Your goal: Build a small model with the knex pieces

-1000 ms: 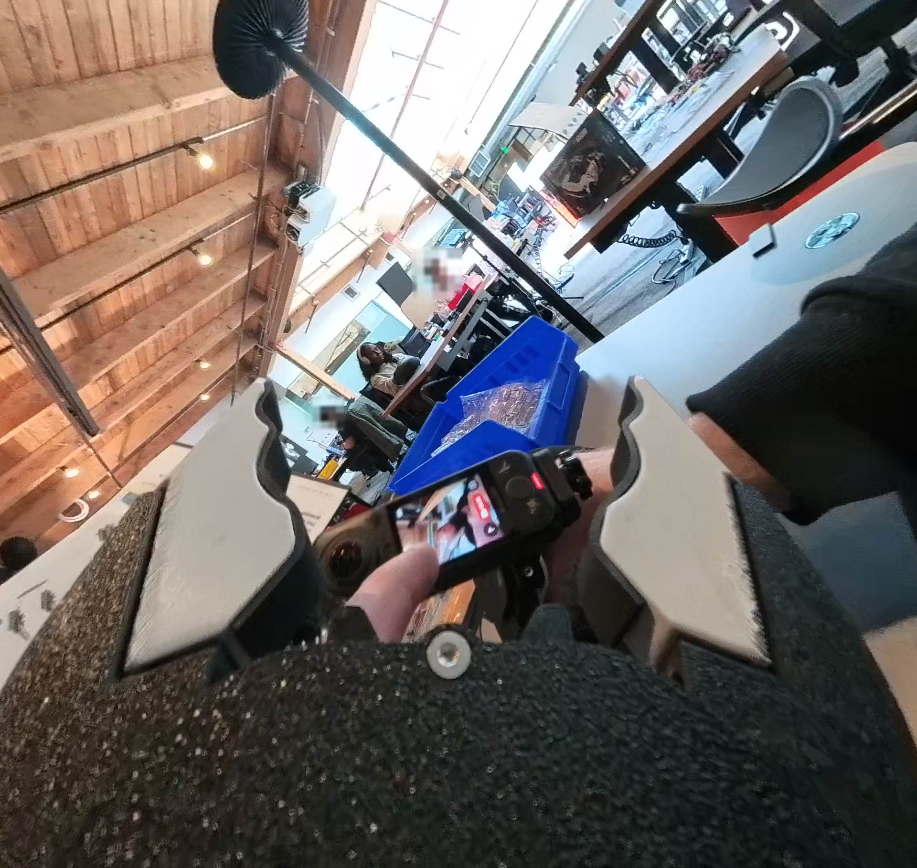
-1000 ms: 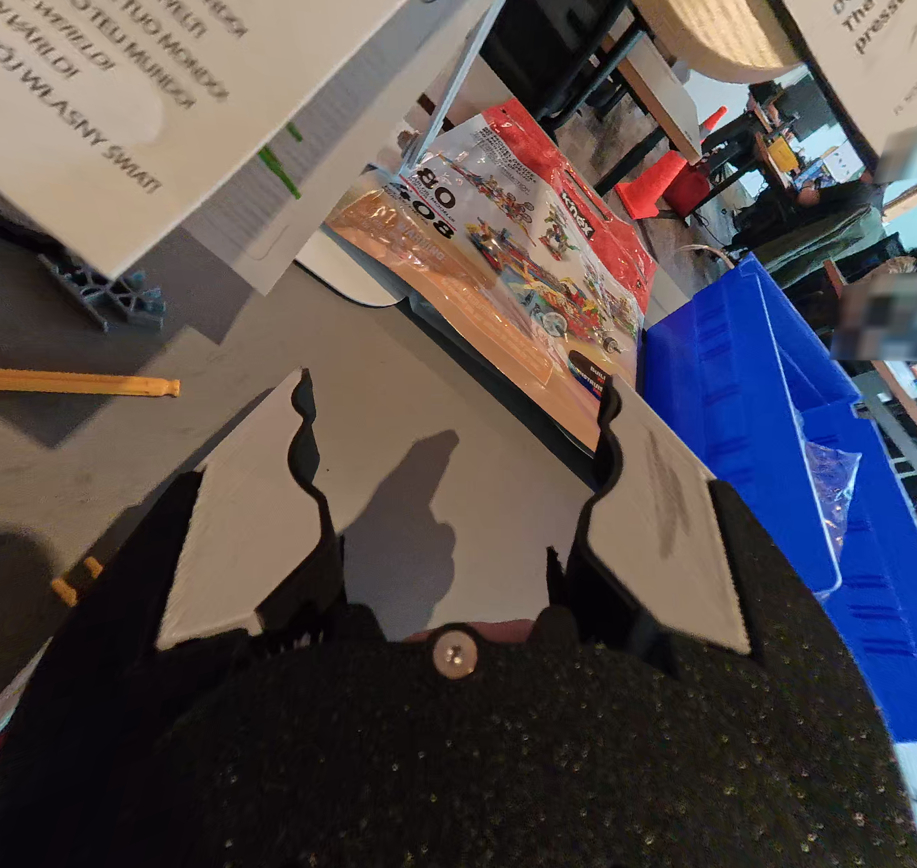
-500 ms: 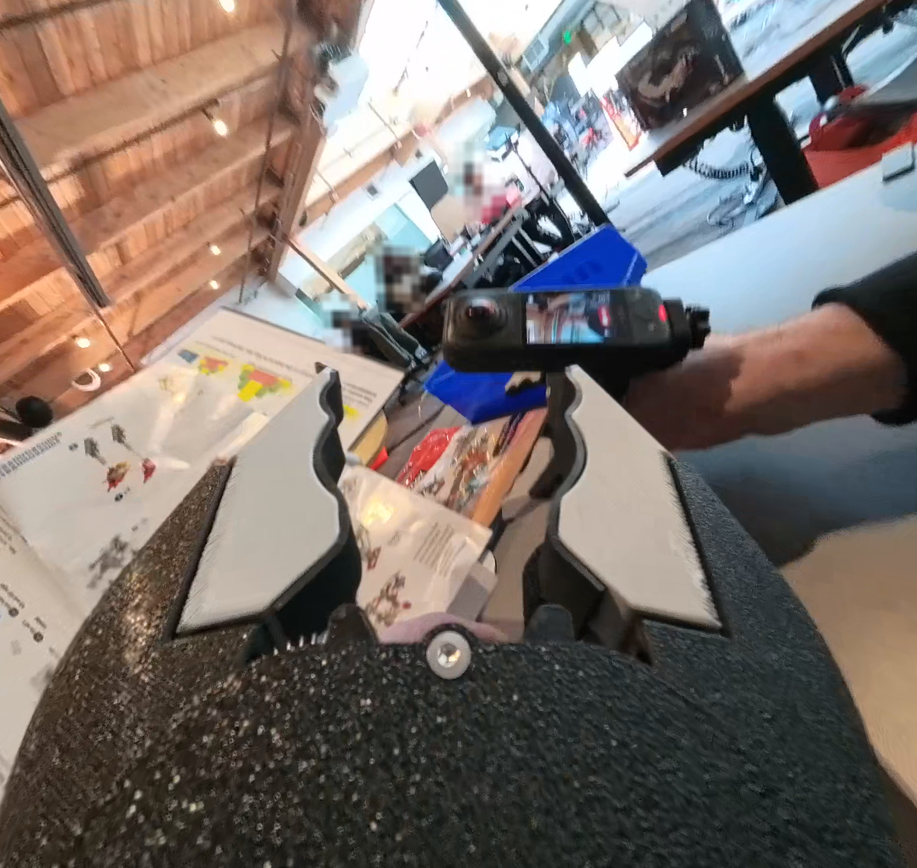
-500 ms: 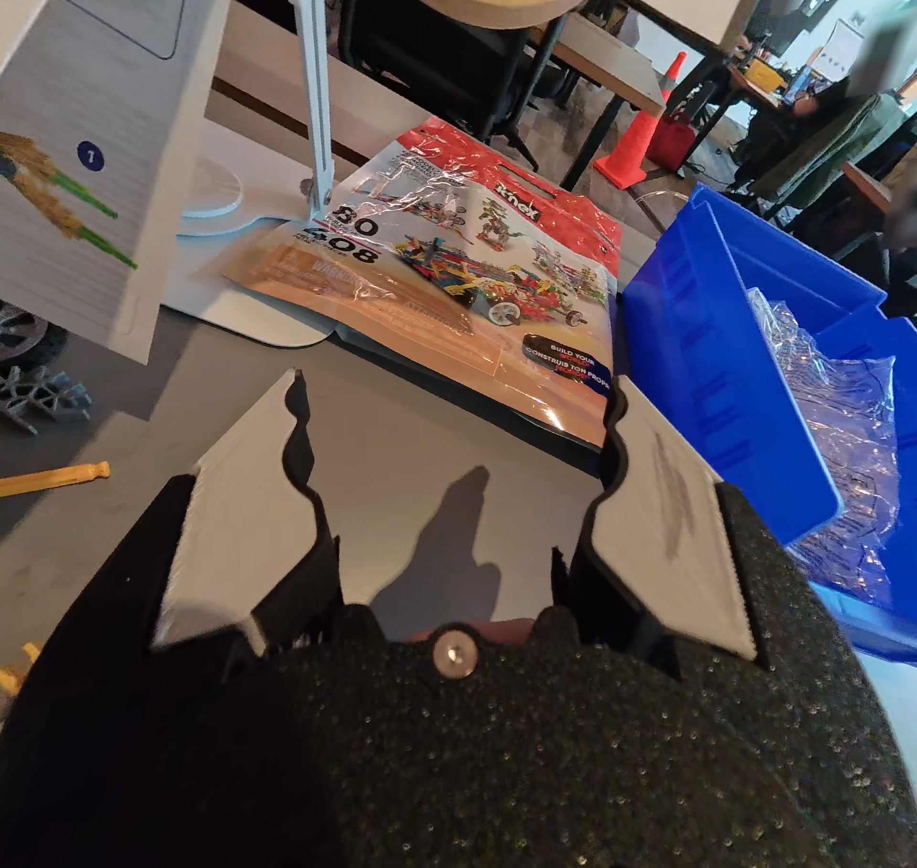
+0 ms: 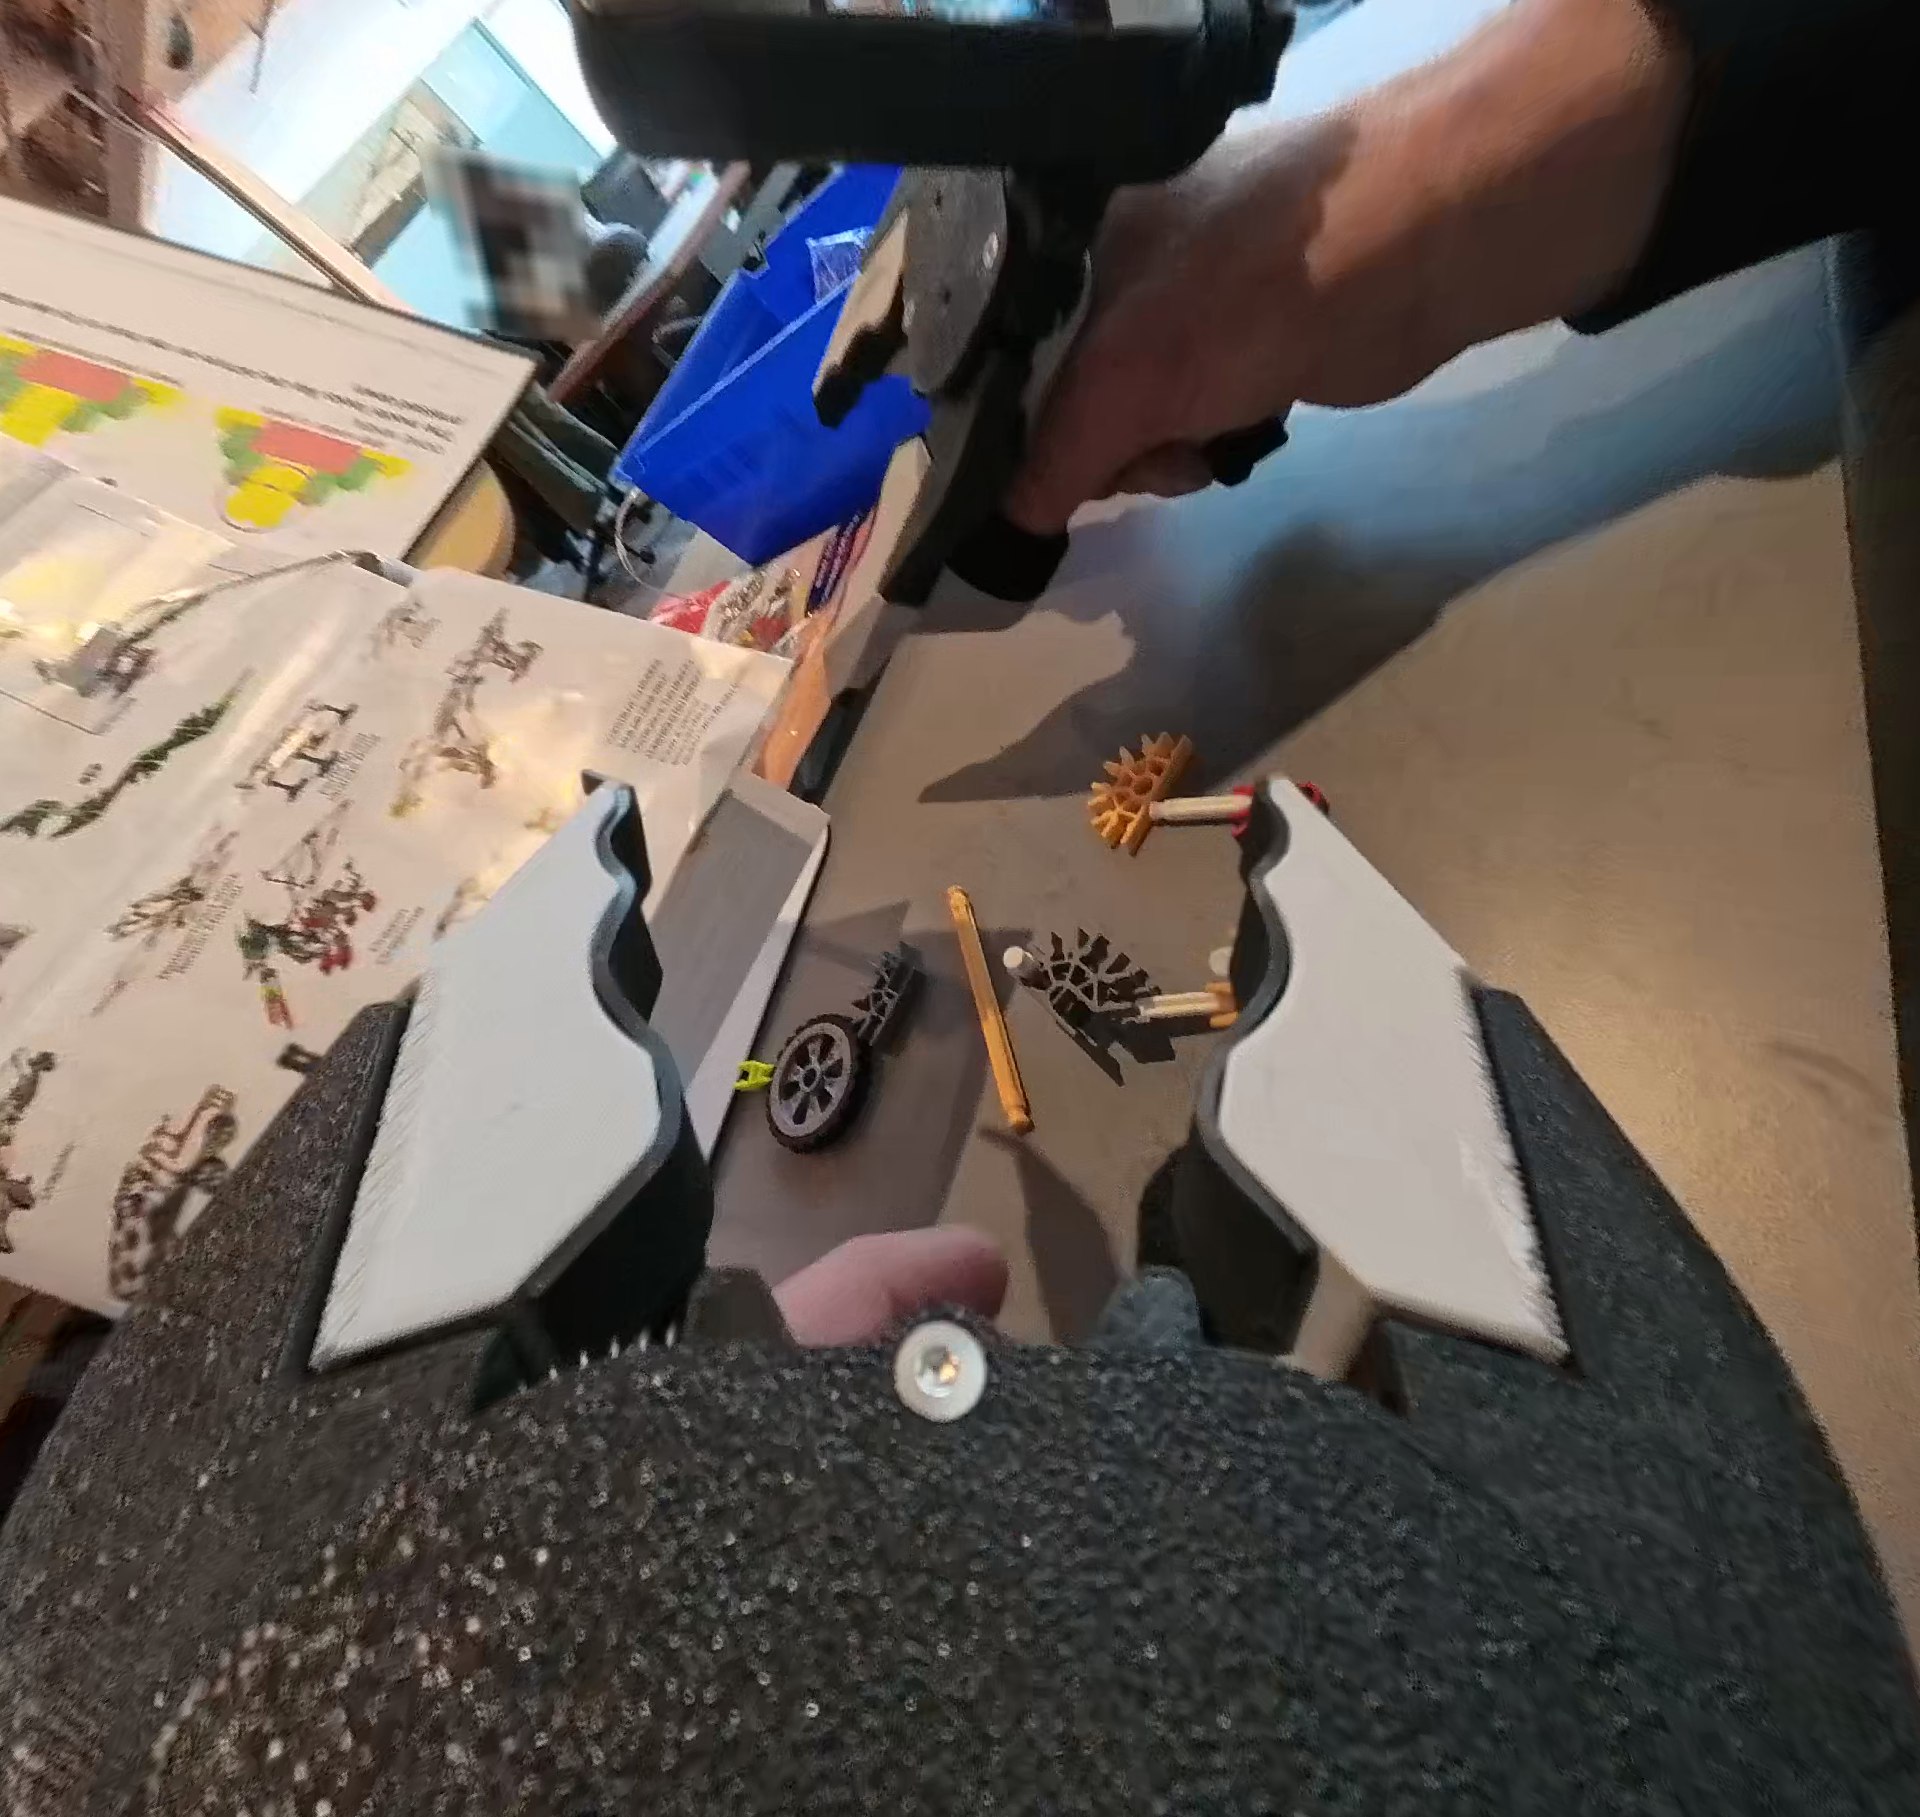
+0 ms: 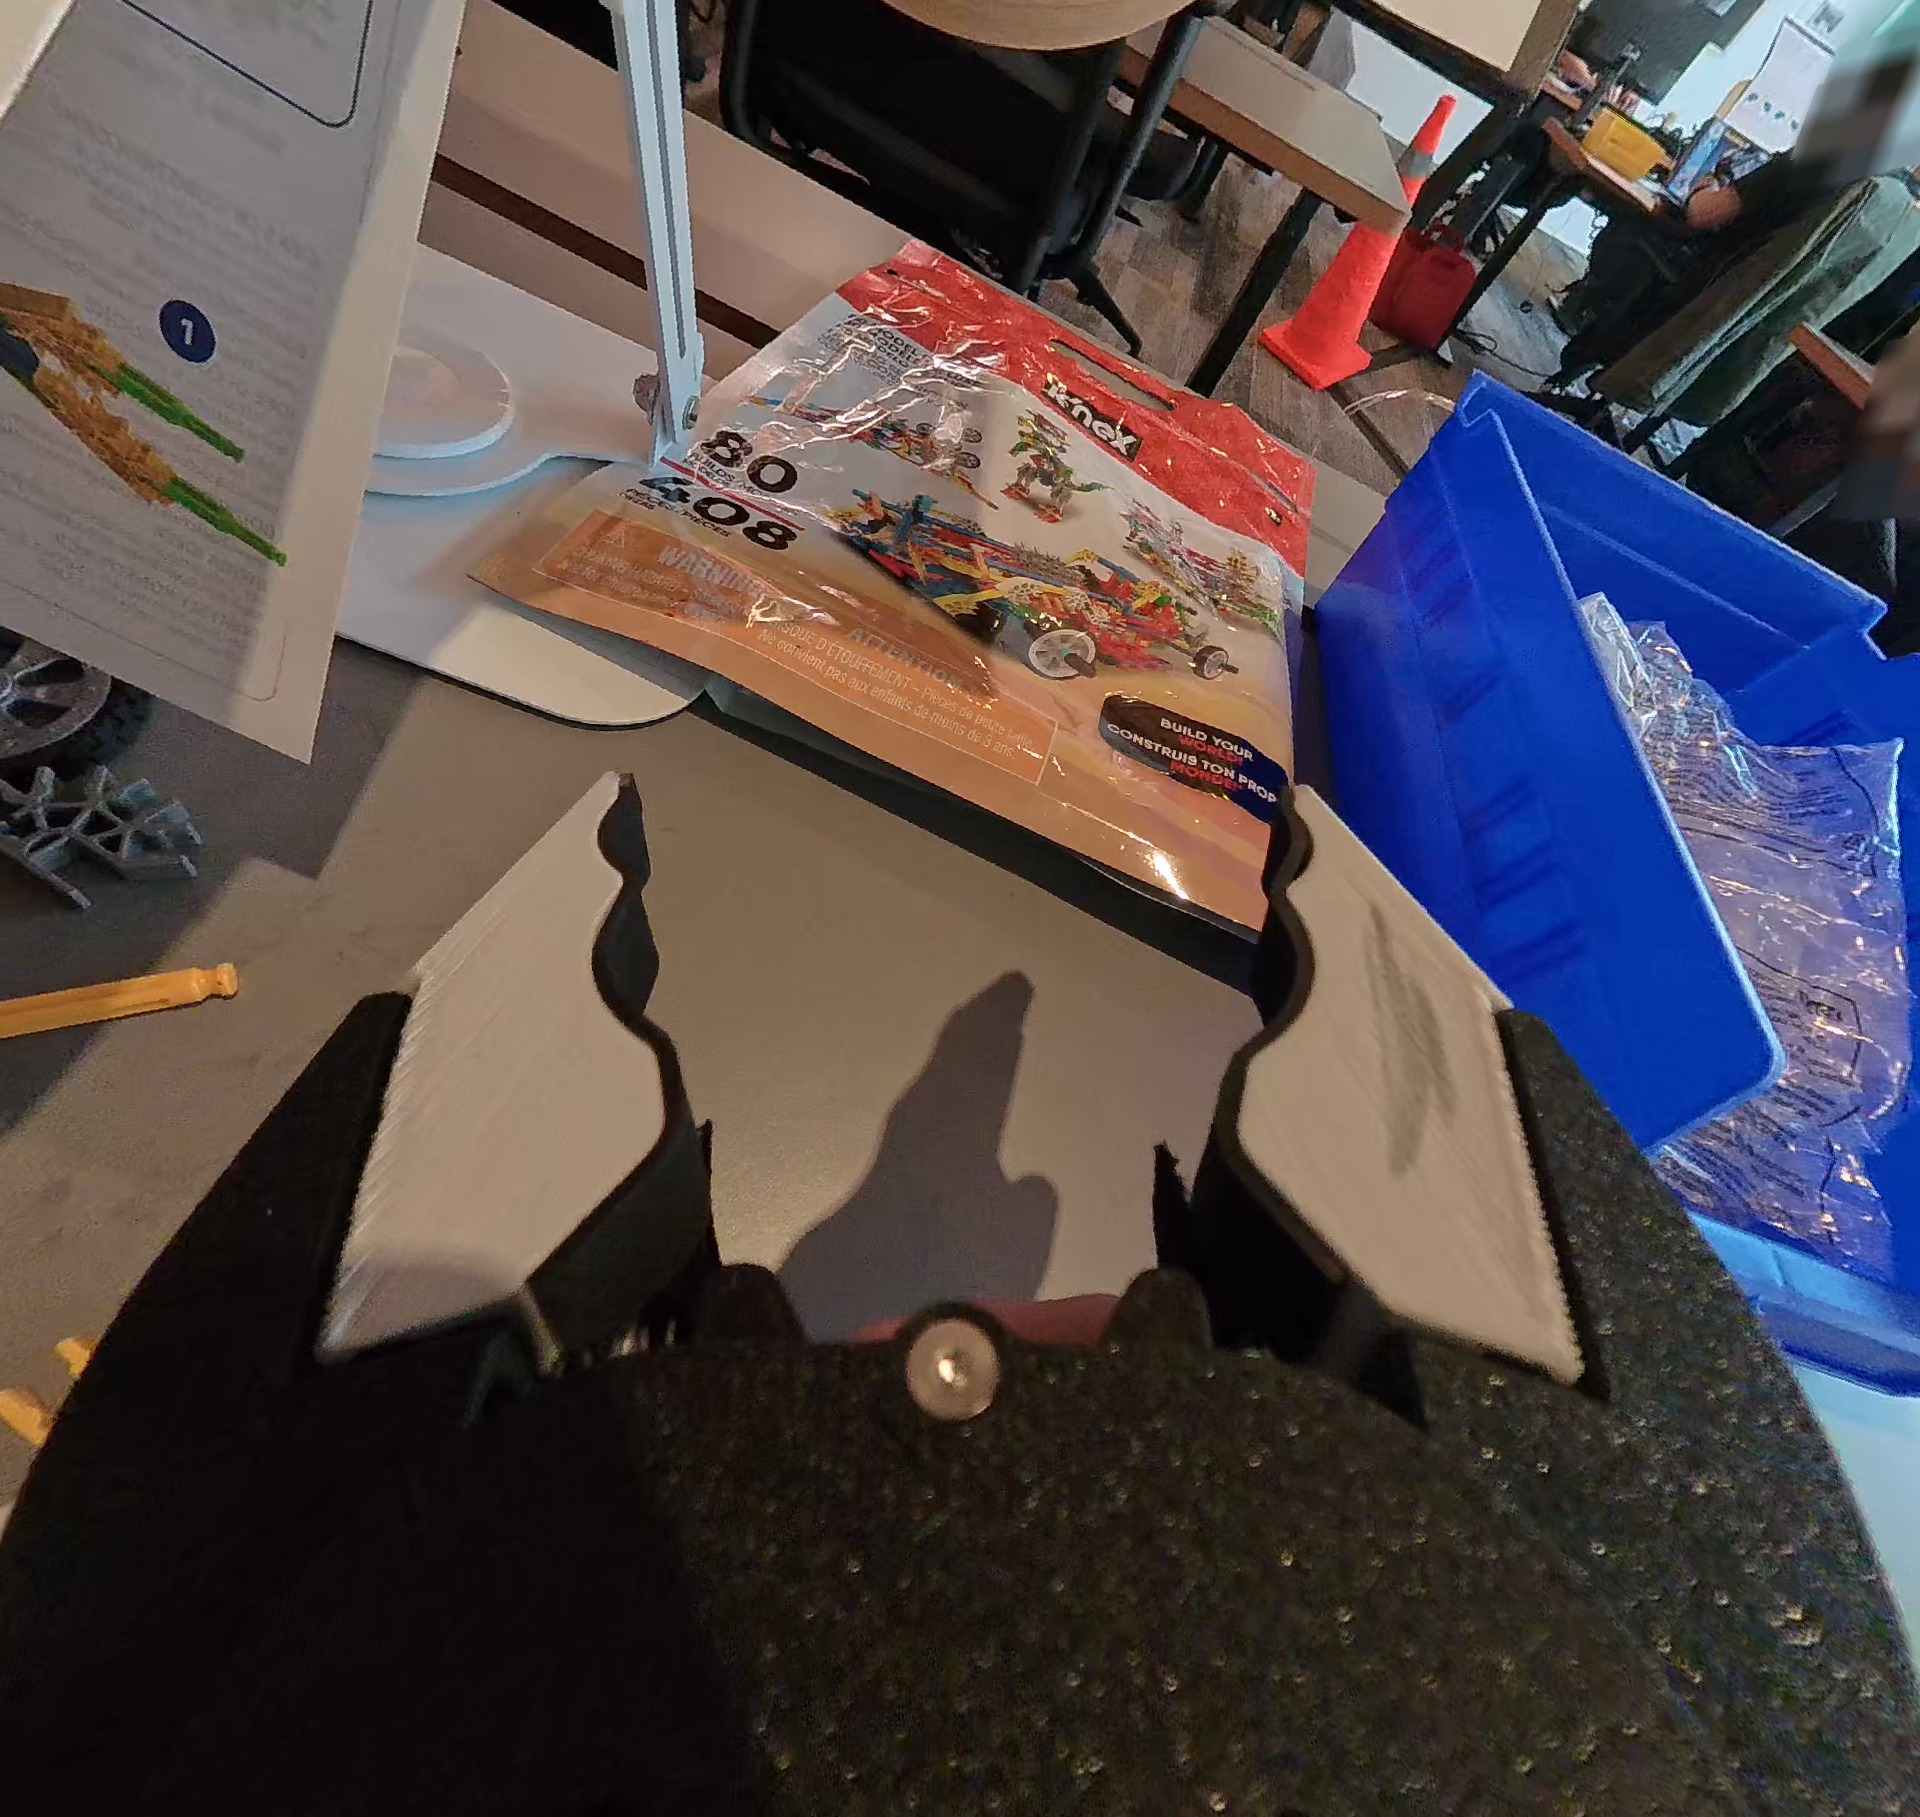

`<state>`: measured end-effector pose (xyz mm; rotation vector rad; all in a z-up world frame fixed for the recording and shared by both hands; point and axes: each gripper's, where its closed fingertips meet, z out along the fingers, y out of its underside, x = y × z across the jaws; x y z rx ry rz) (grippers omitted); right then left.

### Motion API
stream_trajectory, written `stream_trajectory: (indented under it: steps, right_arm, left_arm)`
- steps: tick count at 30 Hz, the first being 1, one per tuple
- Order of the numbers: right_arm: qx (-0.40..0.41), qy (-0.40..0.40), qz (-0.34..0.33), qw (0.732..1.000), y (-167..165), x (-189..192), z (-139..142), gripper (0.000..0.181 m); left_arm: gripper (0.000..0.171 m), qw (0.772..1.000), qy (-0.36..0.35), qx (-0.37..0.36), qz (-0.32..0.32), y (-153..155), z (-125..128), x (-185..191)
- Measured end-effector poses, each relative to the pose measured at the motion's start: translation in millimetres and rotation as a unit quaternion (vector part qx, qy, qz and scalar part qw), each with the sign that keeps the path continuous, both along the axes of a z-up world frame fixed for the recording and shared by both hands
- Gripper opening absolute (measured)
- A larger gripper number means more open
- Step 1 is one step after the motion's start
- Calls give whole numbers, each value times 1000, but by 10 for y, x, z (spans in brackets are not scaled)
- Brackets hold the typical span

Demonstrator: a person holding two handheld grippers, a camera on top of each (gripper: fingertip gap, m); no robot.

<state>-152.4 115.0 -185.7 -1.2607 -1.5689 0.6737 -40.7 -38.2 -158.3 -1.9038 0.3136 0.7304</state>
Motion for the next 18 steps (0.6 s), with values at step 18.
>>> stream_trajectory:
  steps: [18]
  right_arm:
    - [13,-13,47,999,-161,47,-13,95]
  left_arm:
    - [69,970,-187,-145,-62,-214,-698,216]
